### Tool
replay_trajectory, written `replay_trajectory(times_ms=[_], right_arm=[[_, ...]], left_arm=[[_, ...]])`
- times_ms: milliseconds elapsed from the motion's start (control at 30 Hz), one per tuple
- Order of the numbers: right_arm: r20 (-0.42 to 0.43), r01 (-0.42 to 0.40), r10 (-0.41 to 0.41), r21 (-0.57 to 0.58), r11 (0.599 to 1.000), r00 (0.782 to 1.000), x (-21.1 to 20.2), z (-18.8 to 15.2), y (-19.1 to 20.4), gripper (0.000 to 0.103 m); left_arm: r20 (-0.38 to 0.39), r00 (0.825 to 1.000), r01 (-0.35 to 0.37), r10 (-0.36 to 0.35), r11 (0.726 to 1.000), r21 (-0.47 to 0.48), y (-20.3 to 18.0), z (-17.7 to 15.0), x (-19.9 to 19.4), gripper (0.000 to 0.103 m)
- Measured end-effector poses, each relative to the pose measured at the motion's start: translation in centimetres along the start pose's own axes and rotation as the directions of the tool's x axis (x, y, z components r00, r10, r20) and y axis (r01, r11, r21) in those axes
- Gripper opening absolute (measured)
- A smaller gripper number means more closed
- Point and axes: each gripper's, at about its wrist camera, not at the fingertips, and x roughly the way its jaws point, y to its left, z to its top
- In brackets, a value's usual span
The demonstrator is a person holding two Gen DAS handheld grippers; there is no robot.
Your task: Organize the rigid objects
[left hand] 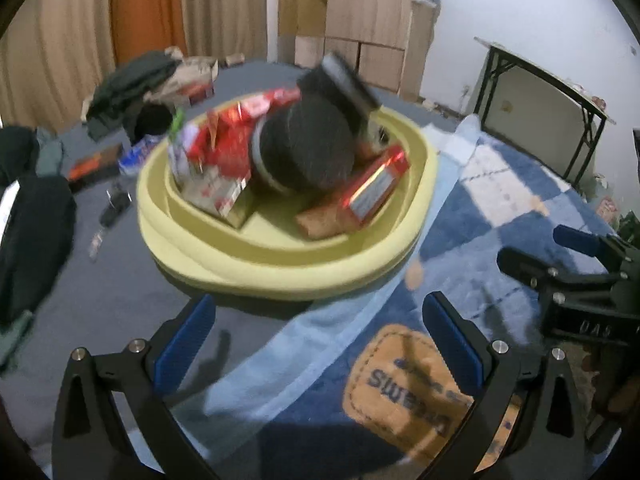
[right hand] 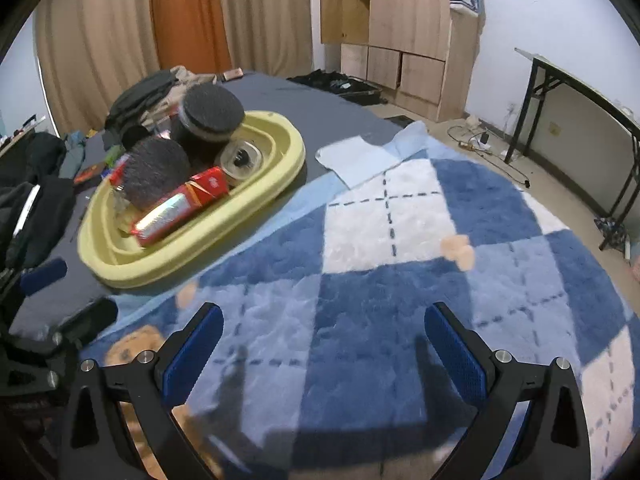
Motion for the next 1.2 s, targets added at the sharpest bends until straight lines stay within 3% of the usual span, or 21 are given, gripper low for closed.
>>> replay_trajectory(times_ms=[133,233,1200], right_arm=[[-0.041,-0.019,0.017,-0.040,0.999,0.999,3.6,0.3,0.4,0.103],[-0.052,0.034,-0.038,-0.079,0.996,0.998,5.0,0.1,1.0,0.103],[-0.062,0.057,-0.062,-0.075,0.996,0.996,5.3,0.4,1.0,0.103]], left_arm=[[-0.063,0.998,0.000,-0.001,1.000,-0.018,-0.5,-0.7,2.9,0.103],[-0.057,0.998,-0.011,0.010,0.999,-0.031,-0.7,-0.5,3.3,0.103],[-0.076,0.997,-0.022,0.020,0.999,-0.024,-0.7,-0.5,3.5,0.103]])
